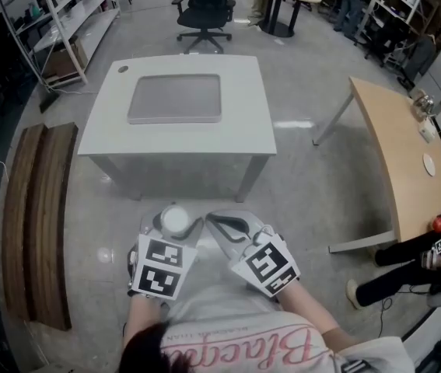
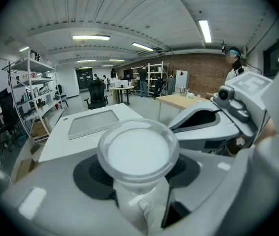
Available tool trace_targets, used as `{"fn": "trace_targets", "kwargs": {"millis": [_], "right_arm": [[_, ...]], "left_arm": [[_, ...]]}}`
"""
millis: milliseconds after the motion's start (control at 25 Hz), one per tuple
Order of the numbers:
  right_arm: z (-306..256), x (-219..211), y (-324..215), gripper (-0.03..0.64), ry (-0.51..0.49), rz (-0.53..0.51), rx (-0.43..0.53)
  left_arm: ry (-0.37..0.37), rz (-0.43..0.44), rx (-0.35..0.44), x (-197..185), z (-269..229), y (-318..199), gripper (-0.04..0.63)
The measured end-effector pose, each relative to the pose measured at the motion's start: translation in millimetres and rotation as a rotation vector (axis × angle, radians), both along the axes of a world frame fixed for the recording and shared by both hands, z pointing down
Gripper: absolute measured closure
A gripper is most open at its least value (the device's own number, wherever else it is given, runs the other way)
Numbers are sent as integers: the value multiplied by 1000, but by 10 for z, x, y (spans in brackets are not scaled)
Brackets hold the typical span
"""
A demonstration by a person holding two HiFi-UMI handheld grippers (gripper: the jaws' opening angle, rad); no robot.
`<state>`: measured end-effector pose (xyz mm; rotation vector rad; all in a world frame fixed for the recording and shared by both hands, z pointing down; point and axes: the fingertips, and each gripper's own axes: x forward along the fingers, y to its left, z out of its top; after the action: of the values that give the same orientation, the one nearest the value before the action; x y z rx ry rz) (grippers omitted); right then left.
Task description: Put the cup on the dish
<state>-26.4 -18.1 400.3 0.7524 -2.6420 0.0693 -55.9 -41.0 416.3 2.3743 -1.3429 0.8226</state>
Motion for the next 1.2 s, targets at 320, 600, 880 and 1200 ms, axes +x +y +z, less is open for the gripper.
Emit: {"fn": "trace_targets", "kwargs": {"millis": [320,600,880,1200], "right_arm": [[-51,-241,-863,615,-39,44,-2],[-5,-321,-1249,615,-40,83,-2],[190,-177,-1562,615,-4,127,-64],[248,-250,-2196,615,-9,109,-79]], "left_arm": [[-6,37,10,-148,-7,-701,344],[48,43,-2,-319,83,-1075,344],[84,-28,40,-451,130,-1653,343],[36,-95,92,-545,421,-2485,342]]}}
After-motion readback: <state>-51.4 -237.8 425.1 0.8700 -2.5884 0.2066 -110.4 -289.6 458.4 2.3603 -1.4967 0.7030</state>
